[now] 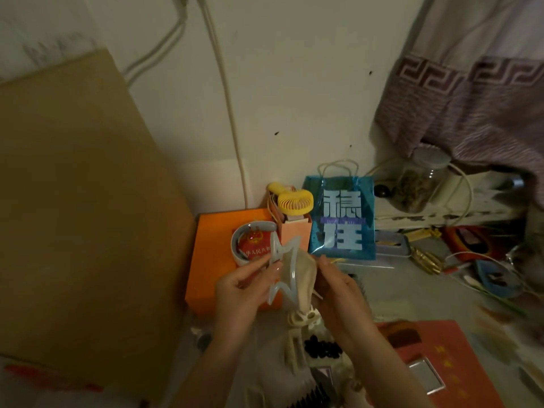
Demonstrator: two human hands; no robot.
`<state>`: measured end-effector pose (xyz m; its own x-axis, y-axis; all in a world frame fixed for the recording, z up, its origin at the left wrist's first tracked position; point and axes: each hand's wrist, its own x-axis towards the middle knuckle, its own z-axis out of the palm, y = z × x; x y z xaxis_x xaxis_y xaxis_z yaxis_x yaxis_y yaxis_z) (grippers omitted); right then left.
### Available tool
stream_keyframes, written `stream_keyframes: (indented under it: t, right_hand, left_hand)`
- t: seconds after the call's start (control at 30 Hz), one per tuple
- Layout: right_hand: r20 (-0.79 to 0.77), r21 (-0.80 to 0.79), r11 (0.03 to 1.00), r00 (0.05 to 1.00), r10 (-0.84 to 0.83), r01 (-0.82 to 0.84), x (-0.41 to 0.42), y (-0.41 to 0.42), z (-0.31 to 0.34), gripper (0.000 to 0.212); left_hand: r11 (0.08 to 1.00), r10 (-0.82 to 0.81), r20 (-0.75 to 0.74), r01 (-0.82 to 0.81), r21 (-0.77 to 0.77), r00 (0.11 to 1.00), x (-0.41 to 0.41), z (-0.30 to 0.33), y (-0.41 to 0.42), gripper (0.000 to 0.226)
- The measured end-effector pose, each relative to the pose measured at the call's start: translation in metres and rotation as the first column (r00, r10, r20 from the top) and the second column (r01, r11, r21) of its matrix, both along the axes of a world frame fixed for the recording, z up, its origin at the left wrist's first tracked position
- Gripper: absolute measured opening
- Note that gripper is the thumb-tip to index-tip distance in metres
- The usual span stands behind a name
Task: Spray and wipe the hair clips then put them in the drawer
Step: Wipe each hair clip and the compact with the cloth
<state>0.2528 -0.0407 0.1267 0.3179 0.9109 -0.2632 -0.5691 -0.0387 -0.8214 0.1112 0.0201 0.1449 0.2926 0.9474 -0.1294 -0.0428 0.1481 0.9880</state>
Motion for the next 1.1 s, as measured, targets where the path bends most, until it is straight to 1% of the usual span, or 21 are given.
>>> stream_keyframes:
  t: [0.1, 0.23, 0.27, 0.33, 0.47, 0.57, 0.63, 0.77, 0.83, 0.93, 1.03, 1.1]
  right_hand:
    - [-0.028, -0.012, 1.0, 1.0, 0.007, -0.007, 0.002, -0.001, 0.004, 0.045]
    - [0.011, 0.036, 0.999, 1.0, 0.005, -0.005, 0.006, 0.0, 0.013, 0.035]
    - [0.02, 0.052, 0.999, 1.0, -0.003, 0.002, 0.007, 0.0, 0.016, 0.033]
    - [0.04, 0.076, 0.997, 0.999, -0.023, 0.02, 0.007, 0.003, 0.021, 0.038]
    - [0.136, 0.123, 0.99, 0.987, -0.083, 0.066, 0.005, 0.009, 0.03, 0.039]
    - [0.226, 0.15, 0.987, 0.97, -0.089, 0.055, 0.005, 0.012, 0.036, 0.037]
    - [0.255, 0.188, 0.982, 0.964, -0.082, 0.034, 0.005, 0.014, 0.041, 0.034]
    - [0.269, 0.24, 0.97, 0.958, -0.103, 0.037, 0.005, 0.018, 0.05, 0.038]
    - [0.285, 0.254, 0.966, 0.95, -0.124, 0.05, 0.005, 0.019, 0.053, 0.038]
    - [0.315, 0.282, 0.958, 0.937, -0.153, 0.062, 0.006, 0.019, 0.058, 0.036]
    - [0.344, 0.309, 0.948, 0.92, -0.187, 0.077, 0.009, 0.02, 0.063, 0.034]
    - [0.366, 0.329, 0.942, 0.909, -0.196, 0.071, 0.012, 0.019, 0.066, 0.029]
  left_hand:
    - [0.999, -0.044, 0.031, 0.044, -0.012, 0.999, -0.001, 0.011, 0.002, 0.043]
    - [0.994, -0.1, 0.034, 0.099, 0.044, 0.994, -0.001, 0.026, 0.003, 0.032]
    - [0.993, -0.111, 0.038, 0.11, 0.049, 0.993, 0.0, 0.029, 0.004, 0.033]
    - [0.99, -0.133, 0.051, 0.131, 0.05, 0.99, 0.001, 0.035, 0.006, 0.039]
    - [0.978, -0.2, 0.039, 0.197, 0.072, 0.979, 0.003, 0.047, 0.01, 0.05]
    - [0.958, -0.276, 0.03, 0.273, 0.083, 0.961, 0.003, 0.057, 0.015, 0.047]
    - [0.944, -0.32, 0.015, 0.317, 0.092, 0.947, 0.004, 0.061, 0.019, 0.044]
    - [0.929, -0.338, -0.028, 0.338, 0.15, 0.941, 0.003, 0.07, 0.024, 0.046]
    - [0.923, -0.342, -0.044, 0.344, 0.174, 0.939, 0.004, 0.071, 0.028, 0.043]
    - [0.925, -0.333, -0.018, 0.331, 0.188, 0.943, 0.008, 0.072, 0.032, 0.034]
    - [0.917, -0.349, 0.014, 0.339, 0.208, 0.937, 0.015, 0.075, 0.033, 0.037]
    - [0.915, -0.359, 0.047, 0.341, 0.213, 0.932, 0.019, 0.077, 0.033, 0.042]
